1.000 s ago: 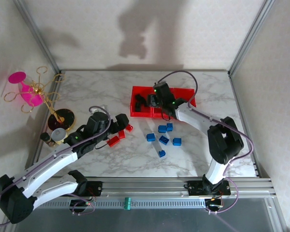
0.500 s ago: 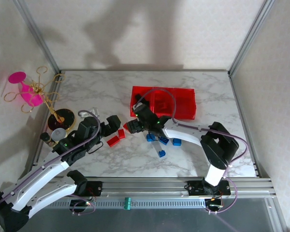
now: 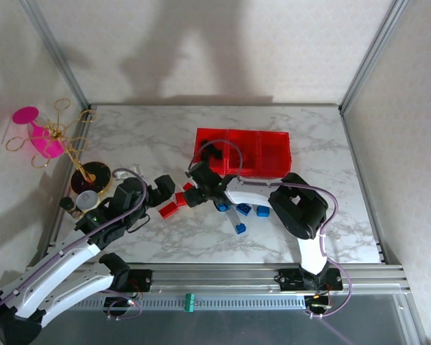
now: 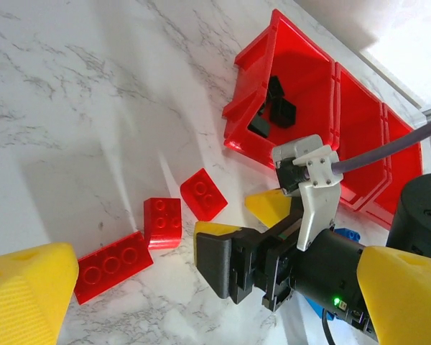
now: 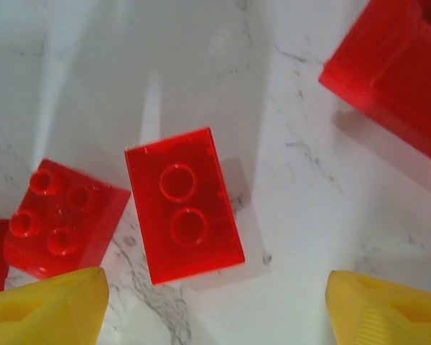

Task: Sort the legos into containers by color
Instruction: Pick up the lego from the center of the table.

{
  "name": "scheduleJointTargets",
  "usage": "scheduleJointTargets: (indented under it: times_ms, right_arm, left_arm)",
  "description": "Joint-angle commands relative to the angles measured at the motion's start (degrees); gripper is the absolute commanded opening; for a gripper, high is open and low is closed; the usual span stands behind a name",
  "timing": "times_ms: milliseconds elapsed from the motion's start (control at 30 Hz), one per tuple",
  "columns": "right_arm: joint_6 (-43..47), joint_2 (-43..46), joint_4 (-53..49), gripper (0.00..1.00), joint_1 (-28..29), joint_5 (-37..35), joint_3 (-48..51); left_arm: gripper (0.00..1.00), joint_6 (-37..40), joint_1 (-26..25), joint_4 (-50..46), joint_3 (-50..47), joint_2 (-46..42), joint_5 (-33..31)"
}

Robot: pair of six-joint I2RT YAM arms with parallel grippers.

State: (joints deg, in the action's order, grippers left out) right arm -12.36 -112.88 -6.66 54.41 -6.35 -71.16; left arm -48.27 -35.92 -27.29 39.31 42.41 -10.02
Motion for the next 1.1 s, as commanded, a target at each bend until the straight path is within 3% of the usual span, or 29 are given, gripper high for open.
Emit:
scheduleJointTargets:
  times_ms: [0, 667, 1067]
  right_arm:
    - [2.5, -2.6, -0.9, 0.77, 0.5, -0.5, -3.3]
    - [4.2, -8.0, -2.3, 0.49, 0.4, -1.4, -8.5]
    - [1.6, -3.5, -2.0, 0.29, 0.2, -0.4, -6.0]
  left_arm:
    - [1.00, -0.8, -0.1, -1.5, -0.4, -0.2, -1.7]
    - [1.00, 0.1, -0.1, -0.6, 0.4, 3.0, -2.0]
    - [1.00, -0.1, -0.1, -0.6, 1.3, 3.1, -1.3]
